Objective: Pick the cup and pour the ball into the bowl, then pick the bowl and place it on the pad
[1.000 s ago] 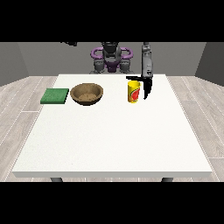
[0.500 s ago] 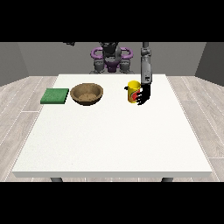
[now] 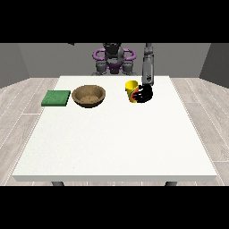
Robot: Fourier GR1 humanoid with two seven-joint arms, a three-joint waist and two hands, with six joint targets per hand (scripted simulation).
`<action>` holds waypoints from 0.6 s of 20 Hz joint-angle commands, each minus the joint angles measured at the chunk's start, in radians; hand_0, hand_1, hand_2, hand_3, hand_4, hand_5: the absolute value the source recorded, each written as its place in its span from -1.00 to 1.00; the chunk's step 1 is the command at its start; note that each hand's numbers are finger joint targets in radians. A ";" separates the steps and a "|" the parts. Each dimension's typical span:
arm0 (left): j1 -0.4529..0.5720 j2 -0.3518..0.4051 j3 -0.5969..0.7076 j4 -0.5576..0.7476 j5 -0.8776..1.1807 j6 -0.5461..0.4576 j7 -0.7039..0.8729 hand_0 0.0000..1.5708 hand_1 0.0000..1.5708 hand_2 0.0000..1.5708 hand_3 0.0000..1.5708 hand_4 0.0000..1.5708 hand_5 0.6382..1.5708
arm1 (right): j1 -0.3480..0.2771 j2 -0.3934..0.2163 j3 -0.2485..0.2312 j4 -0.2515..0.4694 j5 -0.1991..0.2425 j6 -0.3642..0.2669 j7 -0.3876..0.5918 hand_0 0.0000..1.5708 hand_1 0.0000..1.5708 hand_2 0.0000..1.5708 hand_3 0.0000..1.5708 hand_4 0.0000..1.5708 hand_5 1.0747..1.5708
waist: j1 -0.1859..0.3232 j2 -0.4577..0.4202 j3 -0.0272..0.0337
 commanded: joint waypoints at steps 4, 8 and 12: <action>-0.107 -0.021 -0.129 0.000 -0.157 0.159 0.192 0.73 0.73 1.00 1.00 0.42 0.85 | -0.034 -0.026 -0.046 0.110 -0.035 -0.010 0.052 -1.00 -1.00 -1.00 -1.00 -0.76 0.95 | 0.050 -0.118 -0.0021; -0.192 -0.009 -0.203 0.012 -0.287 0.311 0.346 0.78 0.78 1.00 1.00 0.39 0.90 | 0.005 0.003 -0.002 0.150 -0.001 0.025 0.001 -1.00 -1.00 -1.00 -1.00 -0.70 0.95 | 0.025 -0.140 -0.0004; -0.273 -0.006 -0.269 0.073 -0.427 0.465 0.493 0.81 0.81 1.00 1.00 0.29 0.97 | -0.012 0.018 0.019 0.165 0.023 0.039 -0.049 -1.00 -1.00 -1.00 -1.00 -0.65 0.96 | -0.007 -0.098 -0.0005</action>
